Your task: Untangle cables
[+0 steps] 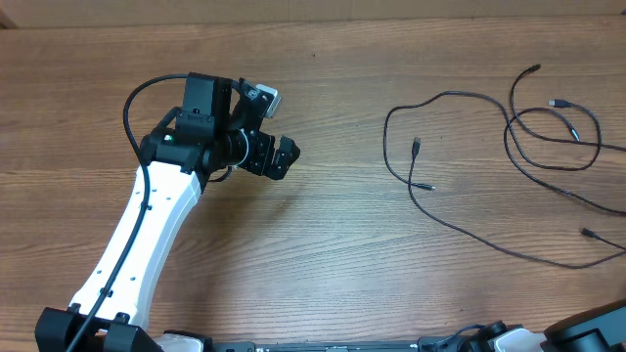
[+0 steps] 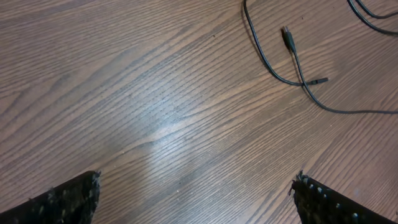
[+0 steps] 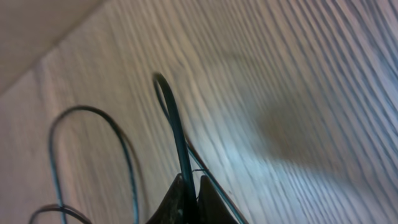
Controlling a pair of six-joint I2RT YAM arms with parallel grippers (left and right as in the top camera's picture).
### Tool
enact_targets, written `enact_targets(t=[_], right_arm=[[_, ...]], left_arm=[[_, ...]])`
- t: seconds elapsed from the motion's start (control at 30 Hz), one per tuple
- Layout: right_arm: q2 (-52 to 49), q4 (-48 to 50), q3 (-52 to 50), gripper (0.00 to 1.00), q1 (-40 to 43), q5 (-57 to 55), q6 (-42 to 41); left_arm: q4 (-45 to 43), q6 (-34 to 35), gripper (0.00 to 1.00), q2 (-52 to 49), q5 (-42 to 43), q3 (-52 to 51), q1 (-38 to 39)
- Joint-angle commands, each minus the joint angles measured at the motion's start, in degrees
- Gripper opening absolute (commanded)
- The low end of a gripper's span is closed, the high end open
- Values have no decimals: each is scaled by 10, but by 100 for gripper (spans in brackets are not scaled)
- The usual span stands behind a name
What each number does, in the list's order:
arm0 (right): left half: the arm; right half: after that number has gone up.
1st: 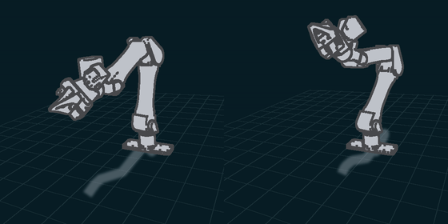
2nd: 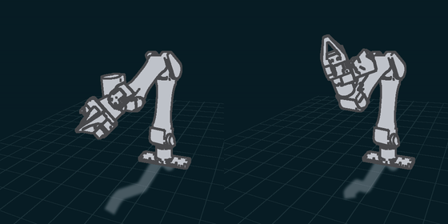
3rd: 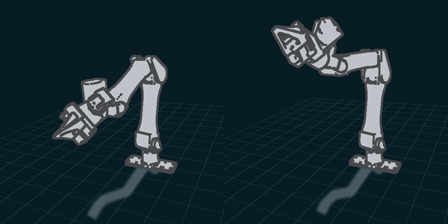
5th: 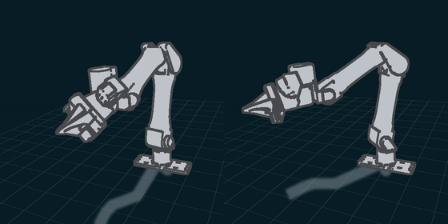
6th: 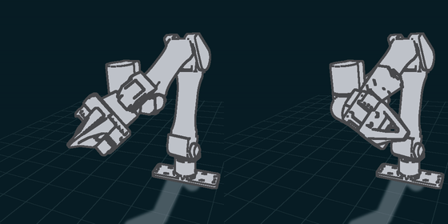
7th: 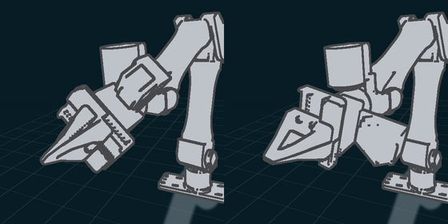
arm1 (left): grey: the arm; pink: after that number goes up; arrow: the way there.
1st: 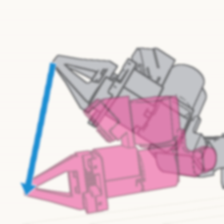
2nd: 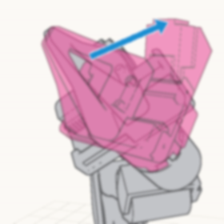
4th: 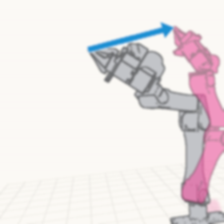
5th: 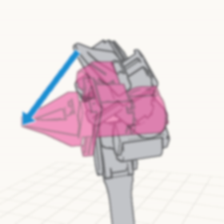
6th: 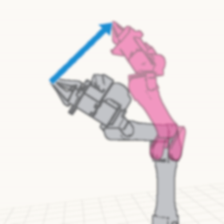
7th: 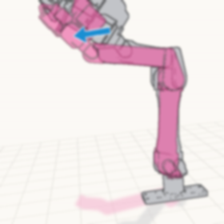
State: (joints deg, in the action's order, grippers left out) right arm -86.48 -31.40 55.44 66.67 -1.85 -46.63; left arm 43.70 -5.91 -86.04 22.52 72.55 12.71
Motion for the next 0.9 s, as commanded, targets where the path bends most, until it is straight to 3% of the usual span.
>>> enact_targets(t=[0.0,0.17,0.2,0.23,0.3,0.33,0.5,0.87], right_arm=[[2,31,0,6,3,7,3],[2,59,0,7,3,16,5],[2,62,0,11,3,16,5],[2,64,0,22,3,16,5],[2,68,0,84,2,16,5],[2,68,0,100,2,17,5],[2,74,0,100,2,68,28],[2,163,0,100,-53,453,249]], left_arm=[[0,13,100,-1,11,2,1],[0,17,100,-1,11,2,1],[0,17,100,-1,11,2,1],[0,17,100,-1,11,2,1],[0,17,100,-1,11,2,1],[0,17,99,-1,10,2,1],[0,17,100,-1,11,2,1],[-2,17,99,-1,11,2,1]])
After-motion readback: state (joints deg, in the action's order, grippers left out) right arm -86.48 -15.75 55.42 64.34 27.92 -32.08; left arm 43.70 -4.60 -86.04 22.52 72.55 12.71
